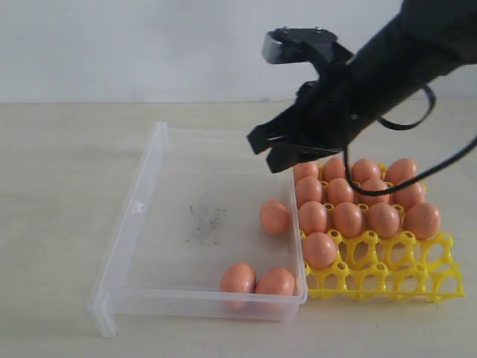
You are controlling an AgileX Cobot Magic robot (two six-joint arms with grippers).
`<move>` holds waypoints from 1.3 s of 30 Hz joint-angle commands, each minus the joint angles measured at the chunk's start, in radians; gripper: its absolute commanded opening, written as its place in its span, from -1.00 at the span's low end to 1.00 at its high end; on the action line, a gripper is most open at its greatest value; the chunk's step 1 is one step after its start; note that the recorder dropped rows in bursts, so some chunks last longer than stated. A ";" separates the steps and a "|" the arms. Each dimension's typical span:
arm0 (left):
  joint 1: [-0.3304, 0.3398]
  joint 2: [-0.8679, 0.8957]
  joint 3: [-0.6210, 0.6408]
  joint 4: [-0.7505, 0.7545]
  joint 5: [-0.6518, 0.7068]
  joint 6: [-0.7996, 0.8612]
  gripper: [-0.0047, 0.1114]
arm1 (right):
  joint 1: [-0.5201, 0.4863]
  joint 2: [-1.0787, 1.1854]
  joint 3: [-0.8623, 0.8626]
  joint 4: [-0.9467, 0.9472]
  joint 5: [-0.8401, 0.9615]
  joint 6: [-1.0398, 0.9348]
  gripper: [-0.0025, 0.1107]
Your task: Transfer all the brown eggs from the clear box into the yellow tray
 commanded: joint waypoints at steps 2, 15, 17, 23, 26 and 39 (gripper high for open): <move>-0.002 -0.002 0.003 -0.009 -0.003 -0.009 -0.85 | 0.150 0.159 -0.170 -0.133 0.012 0.143 -0.96; -0.002 -0.002 0.003 -0.009 -0.003 -0.009 -0.85 | 0.323 0.440 -0.521 -0.885 0.422 0.697 -0.96; -0.002 -0.002 0.003 -0.009 -0.003 -0.009 -0.85 | 0.323 0.450 -0.528 -0.877 0.435 0.692 -0.90; -0.002 -0.002 0.003 -0.009 -0.003 -0.009 -0.85 | 0.323 0.503 -0.533 -0.868 0.478 0.683 -0.01; -0.002 -0.002 0.003 -0.009 -0.003 -0.009 -0.85 | 0.323 0.544 -0.533 -0.876 0.478 0.734 0.27; -0.002 -0.002 0.003 -0.009 -0.003 -0.009 -0.85 | 0.323 0.658 -0.534 -0.912 0.478 0.734 0.16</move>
